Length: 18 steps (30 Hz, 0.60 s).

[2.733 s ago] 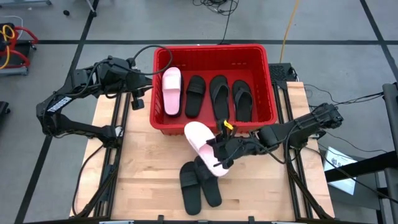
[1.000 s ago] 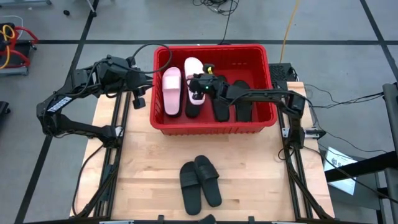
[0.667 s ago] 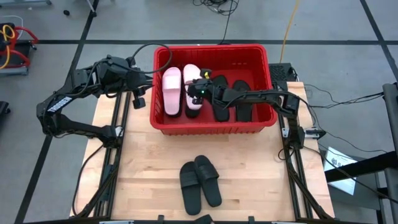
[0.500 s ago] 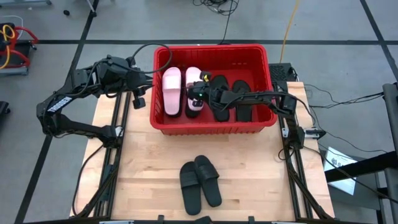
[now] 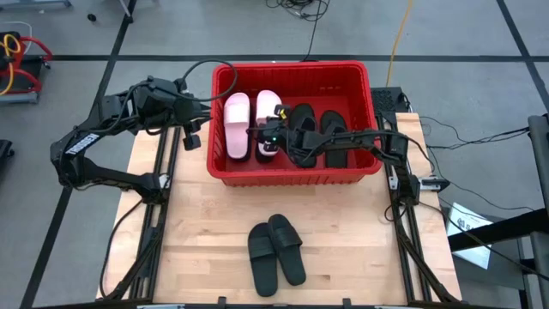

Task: Pick and place slides into bin
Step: Put the pink slide into the red container

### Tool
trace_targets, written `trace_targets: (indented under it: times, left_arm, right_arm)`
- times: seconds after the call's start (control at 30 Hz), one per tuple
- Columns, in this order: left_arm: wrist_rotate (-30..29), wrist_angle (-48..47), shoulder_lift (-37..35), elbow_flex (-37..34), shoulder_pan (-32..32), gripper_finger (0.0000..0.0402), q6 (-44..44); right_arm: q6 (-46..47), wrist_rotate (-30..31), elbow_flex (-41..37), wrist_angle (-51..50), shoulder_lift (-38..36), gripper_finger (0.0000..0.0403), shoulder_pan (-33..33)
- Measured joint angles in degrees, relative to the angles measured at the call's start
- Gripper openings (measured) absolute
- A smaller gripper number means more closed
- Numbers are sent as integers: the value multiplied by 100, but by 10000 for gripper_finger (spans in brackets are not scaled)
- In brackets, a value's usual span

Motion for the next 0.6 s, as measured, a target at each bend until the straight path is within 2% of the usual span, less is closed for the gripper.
trace_targets:
  times: [0.6]
  left_arm:
    - [4,-2,0,0,0,124,-8]
  right_arm:
    - [127,37,0,-281,0,2,217]
